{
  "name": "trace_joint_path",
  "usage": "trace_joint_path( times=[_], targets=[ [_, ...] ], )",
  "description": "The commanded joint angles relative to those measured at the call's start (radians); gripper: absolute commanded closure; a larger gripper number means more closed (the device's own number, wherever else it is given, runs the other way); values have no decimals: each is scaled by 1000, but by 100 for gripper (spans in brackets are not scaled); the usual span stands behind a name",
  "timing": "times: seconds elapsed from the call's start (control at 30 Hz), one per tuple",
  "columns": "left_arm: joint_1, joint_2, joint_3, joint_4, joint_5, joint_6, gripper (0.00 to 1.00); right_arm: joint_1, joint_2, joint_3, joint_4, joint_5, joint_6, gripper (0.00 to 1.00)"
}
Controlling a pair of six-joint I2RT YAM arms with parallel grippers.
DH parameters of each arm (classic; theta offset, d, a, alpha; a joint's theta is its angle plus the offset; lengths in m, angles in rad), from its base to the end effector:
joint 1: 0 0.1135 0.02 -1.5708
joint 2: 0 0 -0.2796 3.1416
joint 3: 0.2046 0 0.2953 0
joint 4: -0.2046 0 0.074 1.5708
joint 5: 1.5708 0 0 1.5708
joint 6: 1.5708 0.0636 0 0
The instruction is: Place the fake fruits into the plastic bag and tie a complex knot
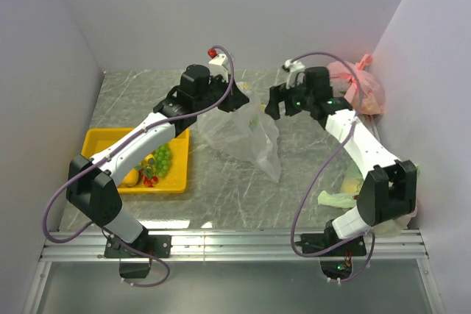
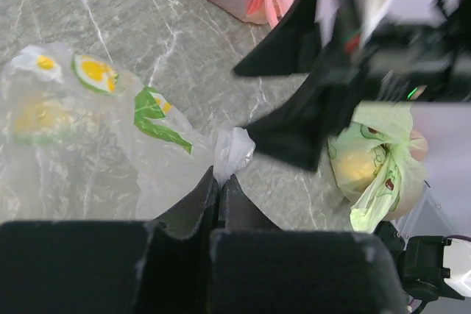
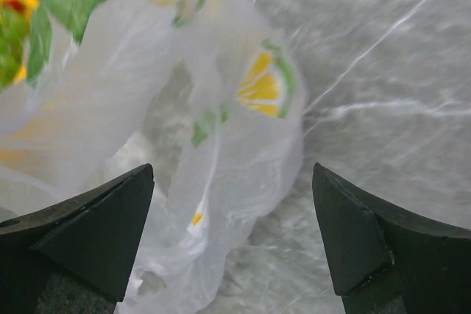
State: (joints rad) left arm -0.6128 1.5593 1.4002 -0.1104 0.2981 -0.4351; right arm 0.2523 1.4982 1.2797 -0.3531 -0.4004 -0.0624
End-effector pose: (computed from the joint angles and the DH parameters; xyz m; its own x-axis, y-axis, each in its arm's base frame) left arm 0.3506 -0.2693 0.3706 -0.5269 -0.1221 -0.8411 0.6168 0.6260 -0.4772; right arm 0.3874 0.1255 0.3165 -0.4887 -0.1853 -0.8526 -0.5789 0.7999 0.1580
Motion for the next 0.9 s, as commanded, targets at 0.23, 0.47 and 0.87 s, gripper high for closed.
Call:
trace_joint_path(
  times=[0.23, 0.47, 0.87],
  targets=[
    [10, -16, 25, 64, 18, -33, 100, 180, 95, -88, -70, 231, 116, 5],
    [80, -21, 36, 46, 85, -31, 100, 171, 241, -144, -3, 434, 98, 17],
    [398, -105, -147, -14, 144, 254, 100, -309, 76, -10, -408, -396, -255, 100]
  ],
)
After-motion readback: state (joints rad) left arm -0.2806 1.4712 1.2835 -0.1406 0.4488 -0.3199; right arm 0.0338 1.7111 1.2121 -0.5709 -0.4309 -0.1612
